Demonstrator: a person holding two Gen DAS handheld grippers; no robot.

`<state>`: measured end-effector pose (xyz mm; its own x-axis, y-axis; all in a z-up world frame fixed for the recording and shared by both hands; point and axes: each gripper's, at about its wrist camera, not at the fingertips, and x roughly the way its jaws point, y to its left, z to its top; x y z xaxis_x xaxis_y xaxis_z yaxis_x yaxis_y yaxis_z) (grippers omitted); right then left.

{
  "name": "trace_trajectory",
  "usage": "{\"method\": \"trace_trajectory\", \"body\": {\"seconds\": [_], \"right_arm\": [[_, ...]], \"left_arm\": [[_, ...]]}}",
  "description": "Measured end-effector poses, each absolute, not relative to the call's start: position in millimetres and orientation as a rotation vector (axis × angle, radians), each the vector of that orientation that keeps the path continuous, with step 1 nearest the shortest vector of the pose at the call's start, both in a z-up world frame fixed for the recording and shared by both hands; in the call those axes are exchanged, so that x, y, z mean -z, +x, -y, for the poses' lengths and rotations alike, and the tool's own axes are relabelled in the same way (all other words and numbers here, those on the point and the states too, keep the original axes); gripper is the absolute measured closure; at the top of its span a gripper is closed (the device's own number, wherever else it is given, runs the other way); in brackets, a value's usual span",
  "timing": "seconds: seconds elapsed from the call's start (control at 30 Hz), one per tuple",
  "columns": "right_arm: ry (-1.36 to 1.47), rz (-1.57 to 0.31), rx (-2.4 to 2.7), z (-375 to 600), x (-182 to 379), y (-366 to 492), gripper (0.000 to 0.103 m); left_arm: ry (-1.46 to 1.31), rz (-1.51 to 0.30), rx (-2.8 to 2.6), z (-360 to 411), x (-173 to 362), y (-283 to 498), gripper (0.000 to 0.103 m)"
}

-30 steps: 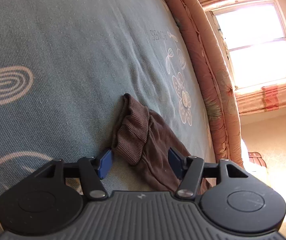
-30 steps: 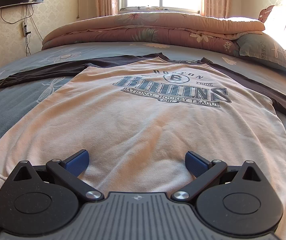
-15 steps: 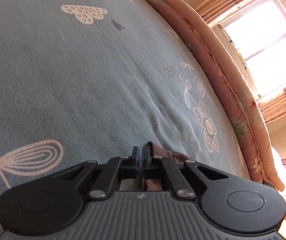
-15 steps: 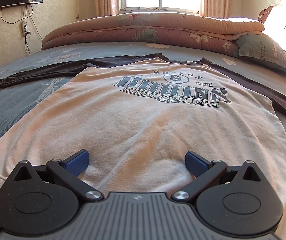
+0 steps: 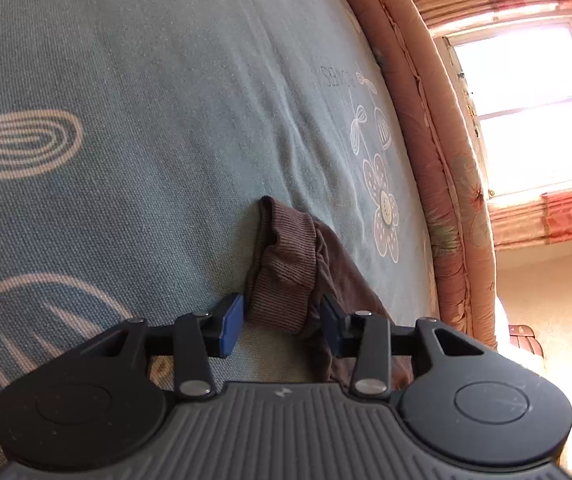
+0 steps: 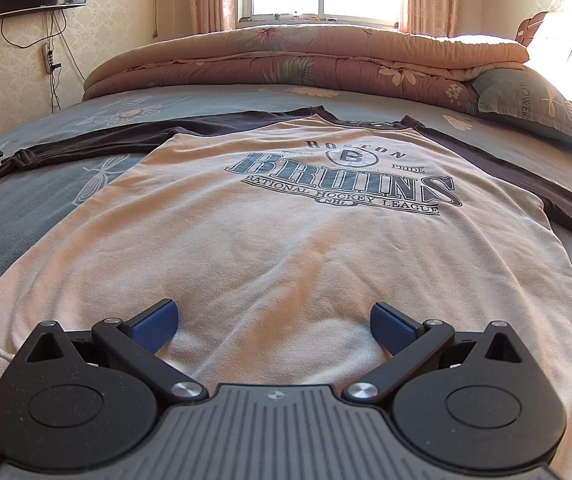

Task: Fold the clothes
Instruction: 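Hold the cuff with the left gripper and pull the sleeve straight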

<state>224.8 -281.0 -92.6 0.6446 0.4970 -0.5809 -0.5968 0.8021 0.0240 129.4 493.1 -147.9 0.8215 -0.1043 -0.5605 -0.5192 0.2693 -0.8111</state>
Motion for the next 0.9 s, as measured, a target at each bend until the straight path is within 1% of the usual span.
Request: {"method": "trace_trajectory", "body": {"seconds": [0.07,0.17,0.33,0.4,0.53,0.67,0.73,0.77,0.83,0.87,0.9], "right_arm": [[-0.175,-0.606,-0.626,281,92,225,0.0],[-0.174,-0.606,-0.626,281,92,225,0.0],[-0.173,-0.607,-0.625,281,93,225,0.0],[-0.174,-0.606,-0.623,280,93,225,0.0],[-0.175,-0.605,-0.622,280,93,225,0.0],[-0.173,-0.605,-0.622,280,93,225,0.0],[-0.173,-0.605,-0.622,280,93,225,0.0],[-0.173,-0.605,-0.622,280,93,225,0.0],[-0.173,-0.605,-0.622,280,93,225,0.0],[-0.173,-0.605,-0.622,280,93,225,0.0],[-0.173,-0.605,-0.621,279,93,225,0.0]], "left_arm": [[-1.301,-0.58,-0.302,-491,150,121,0.062],[-1.339,-0.576,-0.254,-481,156,110,0.057],[-1.391,-0.526,-0.256,-484,165,132,0.056],[-1.379,-0.497,-0.295,-486,162,142,0.055],[-1.308,-0.428,-0.389,-479,152,143,0.056],[-1.272,-0.411,-0.359,-471,156,141,0.056],[-1.229,-0.418,-0.362,-470,154,142,0.059],[-1.21,-0.421,-0.37,-470,153,143,0.063],[-1.167,-0.442,-0.416,-470,150,145,0.079],[-1.144,-0.459,-0.44,-470,148,146,0.094],[-1.13,-0.465,-0.45,-470,147,145,0.095]]}}
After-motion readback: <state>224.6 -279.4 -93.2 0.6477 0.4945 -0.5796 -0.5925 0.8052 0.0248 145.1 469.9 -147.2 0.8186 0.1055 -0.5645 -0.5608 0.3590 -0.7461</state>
